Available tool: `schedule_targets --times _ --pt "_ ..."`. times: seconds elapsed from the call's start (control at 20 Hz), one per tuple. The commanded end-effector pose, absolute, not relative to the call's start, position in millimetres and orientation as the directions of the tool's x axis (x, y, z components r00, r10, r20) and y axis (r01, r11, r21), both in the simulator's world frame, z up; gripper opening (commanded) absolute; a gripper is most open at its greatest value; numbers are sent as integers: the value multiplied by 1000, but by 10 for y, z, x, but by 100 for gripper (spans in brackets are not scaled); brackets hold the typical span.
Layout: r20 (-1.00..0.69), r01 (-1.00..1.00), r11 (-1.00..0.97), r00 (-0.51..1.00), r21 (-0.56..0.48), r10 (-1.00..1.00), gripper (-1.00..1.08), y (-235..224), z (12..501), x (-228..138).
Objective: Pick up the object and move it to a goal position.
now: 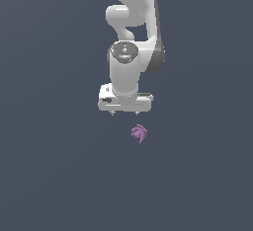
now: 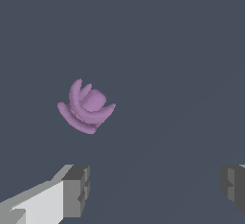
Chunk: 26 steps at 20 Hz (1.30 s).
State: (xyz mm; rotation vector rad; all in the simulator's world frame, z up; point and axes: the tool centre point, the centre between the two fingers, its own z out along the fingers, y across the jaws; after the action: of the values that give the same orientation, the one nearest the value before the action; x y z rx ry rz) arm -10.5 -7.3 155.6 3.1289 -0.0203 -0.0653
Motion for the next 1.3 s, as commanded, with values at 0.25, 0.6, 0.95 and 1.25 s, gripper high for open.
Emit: schedule_targets --times 0.25,0.6,0.95,1.25 --pt "-35 -14 -1000 999 8 -14 100 -71 1573 -61" --pt "-30 -15 -1000 999 5 -15 100 -70 1583 -34" --pt "-28 -66 -998 997 5 -66 100 -19 1535 -10" --pt "-24 -152 -988 988 6 -152 100 68 1452 29"
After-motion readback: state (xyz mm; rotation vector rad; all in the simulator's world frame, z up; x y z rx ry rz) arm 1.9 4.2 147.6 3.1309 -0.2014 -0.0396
